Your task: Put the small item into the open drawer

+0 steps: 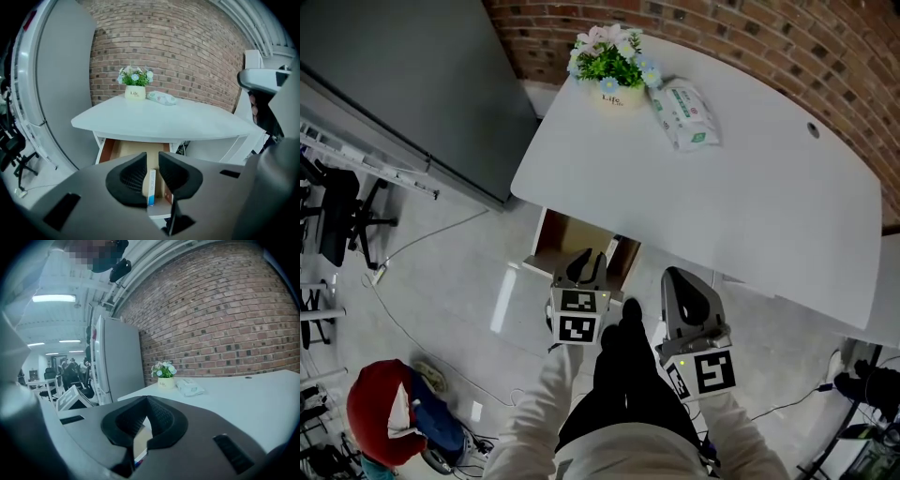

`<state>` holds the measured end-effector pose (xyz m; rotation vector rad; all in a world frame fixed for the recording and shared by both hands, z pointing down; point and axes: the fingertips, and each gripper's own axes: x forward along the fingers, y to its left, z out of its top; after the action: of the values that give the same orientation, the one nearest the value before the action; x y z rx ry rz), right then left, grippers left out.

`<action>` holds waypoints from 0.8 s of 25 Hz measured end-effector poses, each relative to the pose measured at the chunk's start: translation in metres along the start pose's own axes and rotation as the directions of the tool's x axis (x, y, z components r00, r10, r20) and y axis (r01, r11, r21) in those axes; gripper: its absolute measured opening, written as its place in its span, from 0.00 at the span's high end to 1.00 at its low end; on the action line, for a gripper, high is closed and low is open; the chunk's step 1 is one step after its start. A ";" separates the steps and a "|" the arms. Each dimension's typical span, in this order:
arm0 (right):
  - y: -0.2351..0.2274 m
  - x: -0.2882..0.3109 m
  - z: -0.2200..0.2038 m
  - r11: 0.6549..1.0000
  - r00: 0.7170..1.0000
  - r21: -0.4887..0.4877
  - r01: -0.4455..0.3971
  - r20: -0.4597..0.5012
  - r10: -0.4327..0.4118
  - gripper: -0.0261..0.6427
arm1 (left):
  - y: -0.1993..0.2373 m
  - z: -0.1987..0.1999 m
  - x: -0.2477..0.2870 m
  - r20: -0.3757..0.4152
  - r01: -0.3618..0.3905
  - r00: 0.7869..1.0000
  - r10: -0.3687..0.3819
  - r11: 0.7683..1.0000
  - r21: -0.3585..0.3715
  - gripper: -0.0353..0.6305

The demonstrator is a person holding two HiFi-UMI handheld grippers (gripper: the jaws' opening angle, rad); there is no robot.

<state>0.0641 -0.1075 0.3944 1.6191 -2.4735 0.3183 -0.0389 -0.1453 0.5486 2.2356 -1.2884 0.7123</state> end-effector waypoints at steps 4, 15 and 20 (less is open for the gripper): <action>0.007 -0.005 0.007 1.000 1.000 -0.005 -0.002 0.012 0.003 0.92 | 0.002 0.015 -0.024 0.044 -0.004 0.999 0.004 1.000 -0.006 0.82; 0.021 -0.019 0.020 1.000 0.999 -0.015 -0.023 0.036 0.023 0.92 | 0.002 0.048 -0.086 0.188 -0.037 0.981 0.039 0.999 -0.017 0.89; 0.025 -0.028 0.022 1.000 0.999 -0.015 -0.017 0.041 0.018 0.92 | -0.004 0.058 -0.114 0.256 -0.049 0.966 0.041 0.998 0.028 0.91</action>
<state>0.0518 -0.0792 0.3638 1.6151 -2.5152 0.2710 -0.0724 -0.1057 0.4314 2.3932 -1.4607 0.4747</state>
